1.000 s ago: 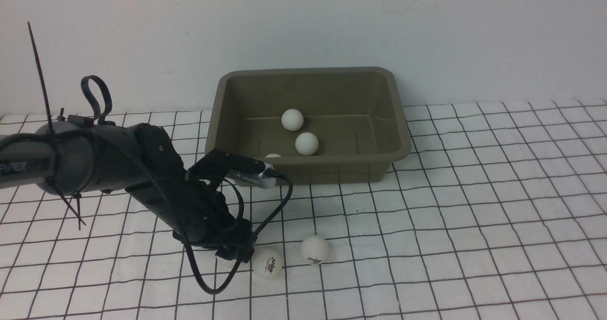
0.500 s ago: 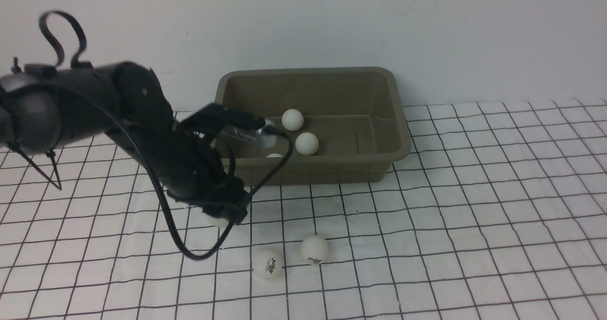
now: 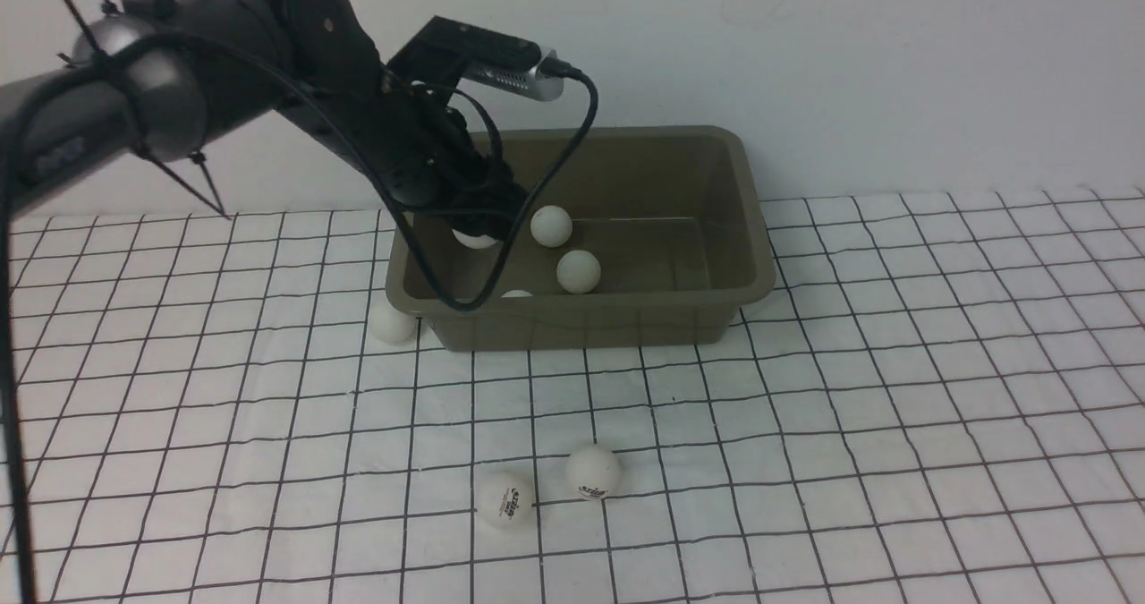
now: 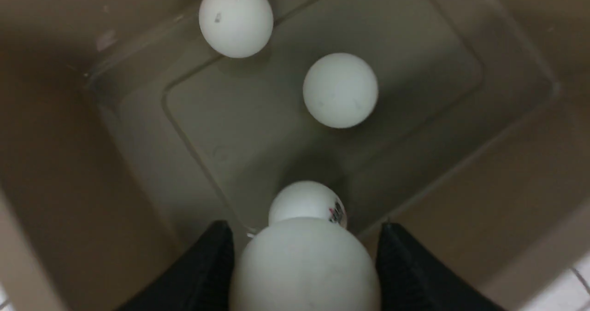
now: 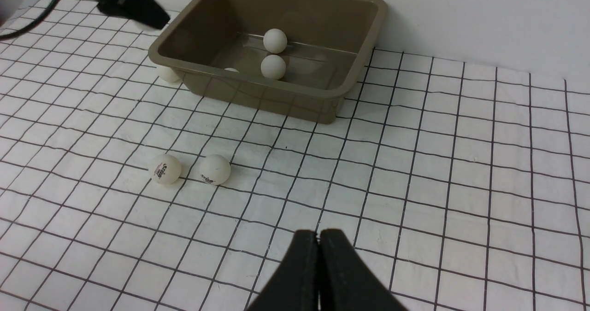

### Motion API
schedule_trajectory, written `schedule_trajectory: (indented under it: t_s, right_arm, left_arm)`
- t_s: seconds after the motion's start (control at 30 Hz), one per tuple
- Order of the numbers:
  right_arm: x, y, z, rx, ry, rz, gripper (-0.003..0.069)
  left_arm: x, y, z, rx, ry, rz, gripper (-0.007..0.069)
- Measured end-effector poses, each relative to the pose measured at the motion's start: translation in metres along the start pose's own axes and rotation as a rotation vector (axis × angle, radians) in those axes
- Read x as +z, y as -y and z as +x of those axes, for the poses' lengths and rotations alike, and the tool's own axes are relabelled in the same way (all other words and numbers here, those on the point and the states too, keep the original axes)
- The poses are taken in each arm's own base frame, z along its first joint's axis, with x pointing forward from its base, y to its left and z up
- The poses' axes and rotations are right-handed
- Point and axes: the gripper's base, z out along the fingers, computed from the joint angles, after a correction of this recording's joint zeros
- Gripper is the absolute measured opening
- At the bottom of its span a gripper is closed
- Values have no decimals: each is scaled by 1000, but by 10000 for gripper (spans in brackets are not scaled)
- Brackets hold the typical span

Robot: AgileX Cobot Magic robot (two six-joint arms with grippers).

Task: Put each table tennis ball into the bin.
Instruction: Use the left arm to put the table tennis ball into the box, then use the left arm to clamp the table tennis ball closest to it

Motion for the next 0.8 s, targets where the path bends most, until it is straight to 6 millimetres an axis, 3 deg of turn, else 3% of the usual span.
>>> schedule_trajectory:
  t_s: [0.1, 0.5, 0.6, 0.63, 0.8]
  right_arm:
    - [0, 0, 0, -2, 0, 0, -7]
    - [0, -1, 0, 0, 2, -7, -7]
    - [0, -1, 0, 0, 2, -8, -7]
    - [0, -1, 0, 0, 2, -8, -7]
    - [0, 0, 0, -16, -1, -1, -7]
  left_arm:
    - [31, -7, -3, -3, -37, 9, 353]
    - [47, -13, -14, 8, -36, 11, 458]
    - [34, -11, -22, 43, -78, 17, 469]
    - [14, -7, -26, 61, -173, 43, 469]
    - [-29, 2, -34, 49, -172, 48, 469]
